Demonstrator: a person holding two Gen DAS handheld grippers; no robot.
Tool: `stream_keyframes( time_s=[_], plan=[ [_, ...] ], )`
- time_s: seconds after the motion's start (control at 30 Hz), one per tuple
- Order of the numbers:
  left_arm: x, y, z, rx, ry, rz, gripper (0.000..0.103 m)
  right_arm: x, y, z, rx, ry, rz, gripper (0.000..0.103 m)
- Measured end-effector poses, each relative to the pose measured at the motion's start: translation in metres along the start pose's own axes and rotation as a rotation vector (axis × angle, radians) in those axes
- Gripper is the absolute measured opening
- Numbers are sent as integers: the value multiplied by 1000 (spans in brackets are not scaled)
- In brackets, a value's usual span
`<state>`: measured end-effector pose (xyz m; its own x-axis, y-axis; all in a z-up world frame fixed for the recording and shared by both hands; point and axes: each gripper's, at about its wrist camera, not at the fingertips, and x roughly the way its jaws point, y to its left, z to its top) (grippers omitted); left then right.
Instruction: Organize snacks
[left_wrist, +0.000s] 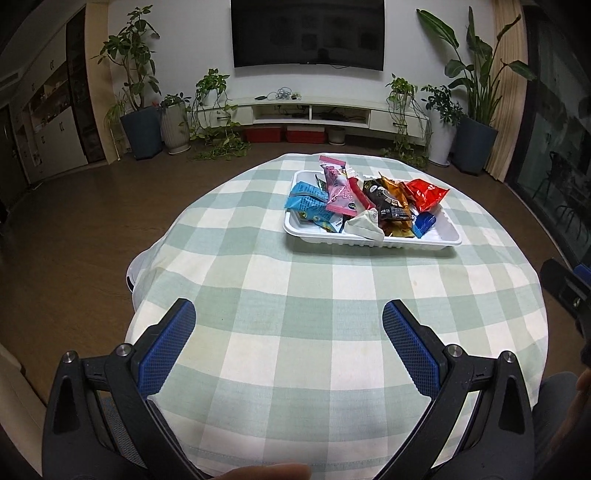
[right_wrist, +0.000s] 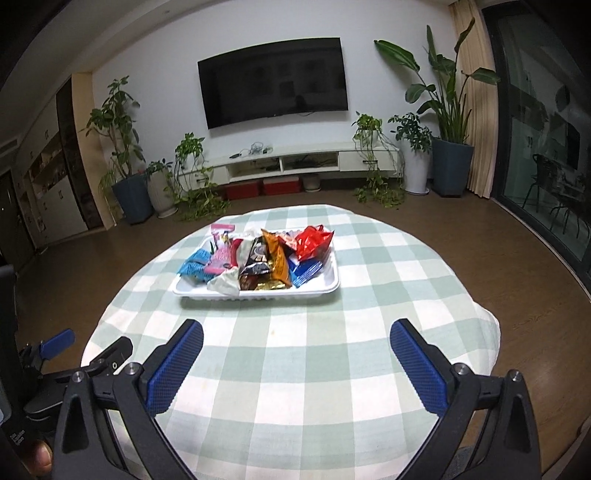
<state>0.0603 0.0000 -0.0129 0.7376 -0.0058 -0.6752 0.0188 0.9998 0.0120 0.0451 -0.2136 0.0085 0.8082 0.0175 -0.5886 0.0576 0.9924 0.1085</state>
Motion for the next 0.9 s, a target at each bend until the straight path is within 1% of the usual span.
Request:
stream_keyframes(
  time_s=[0.4, 0.9],
  plan=[
    [1, 2, -1, -3, 10, 5, 103, 4, 3, -4, -12, 34, 4, 103],
    [8, 2, -6, 7, 22, 5, 103, 7, 6, -6, -20, 46, 3, 103]
  ],
)
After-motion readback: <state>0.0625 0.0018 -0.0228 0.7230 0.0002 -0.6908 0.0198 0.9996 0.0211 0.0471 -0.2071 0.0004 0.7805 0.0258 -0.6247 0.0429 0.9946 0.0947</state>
